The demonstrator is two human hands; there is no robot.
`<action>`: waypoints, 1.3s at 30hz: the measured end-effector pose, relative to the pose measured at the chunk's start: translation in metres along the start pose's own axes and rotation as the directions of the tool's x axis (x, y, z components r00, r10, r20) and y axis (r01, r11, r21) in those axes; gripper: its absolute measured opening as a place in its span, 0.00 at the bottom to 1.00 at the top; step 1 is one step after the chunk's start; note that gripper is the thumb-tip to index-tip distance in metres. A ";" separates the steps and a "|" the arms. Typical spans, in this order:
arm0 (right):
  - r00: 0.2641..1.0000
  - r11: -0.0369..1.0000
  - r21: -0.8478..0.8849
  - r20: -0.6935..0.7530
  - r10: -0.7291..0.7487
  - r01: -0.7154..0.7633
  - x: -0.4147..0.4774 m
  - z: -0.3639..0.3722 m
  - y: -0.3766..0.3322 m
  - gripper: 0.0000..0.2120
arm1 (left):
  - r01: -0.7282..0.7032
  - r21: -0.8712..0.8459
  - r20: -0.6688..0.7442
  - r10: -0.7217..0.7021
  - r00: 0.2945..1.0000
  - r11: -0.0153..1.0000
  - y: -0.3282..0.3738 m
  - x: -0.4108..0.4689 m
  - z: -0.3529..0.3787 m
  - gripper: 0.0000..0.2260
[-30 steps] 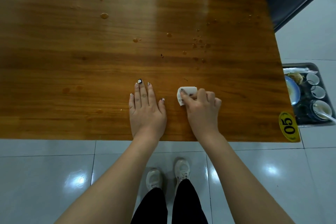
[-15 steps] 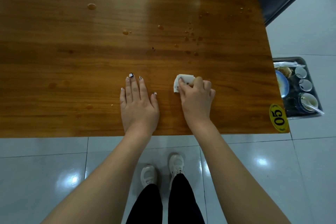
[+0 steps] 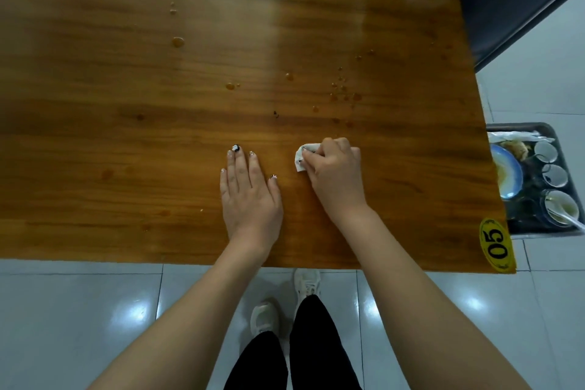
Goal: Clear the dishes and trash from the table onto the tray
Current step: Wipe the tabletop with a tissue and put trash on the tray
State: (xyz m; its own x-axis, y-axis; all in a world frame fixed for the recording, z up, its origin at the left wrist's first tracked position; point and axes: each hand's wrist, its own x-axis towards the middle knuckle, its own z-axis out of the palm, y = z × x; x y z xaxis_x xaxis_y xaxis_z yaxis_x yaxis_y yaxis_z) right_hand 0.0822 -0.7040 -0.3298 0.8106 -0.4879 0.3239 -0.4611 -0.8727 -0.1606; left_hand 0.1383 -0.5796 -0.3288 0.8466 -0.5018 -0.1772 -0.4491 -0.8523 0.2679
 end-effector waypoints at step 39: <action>0.996 0.998 0.049 0.081 -0.031 0.027 0.096 0.038 -0.009 0.07 | 0.199 0.006 -0.064 -0.198 0.978 0.980 0.021 0.105 -0.006 0.27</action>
State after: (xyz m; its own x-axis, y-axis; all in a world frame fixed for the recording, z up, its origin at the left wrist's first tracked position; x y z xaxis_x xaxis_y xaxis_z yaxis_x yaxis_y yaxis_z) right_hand 0.1777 -0.7441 -0.3323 0.8509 -0.4608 0.2523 -0.4209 -0.8854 -0.1974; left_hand 0.2196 -0.6497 -0.3365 0.9352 -0.3126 -0.1660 -0.2735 -0.9359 0.2220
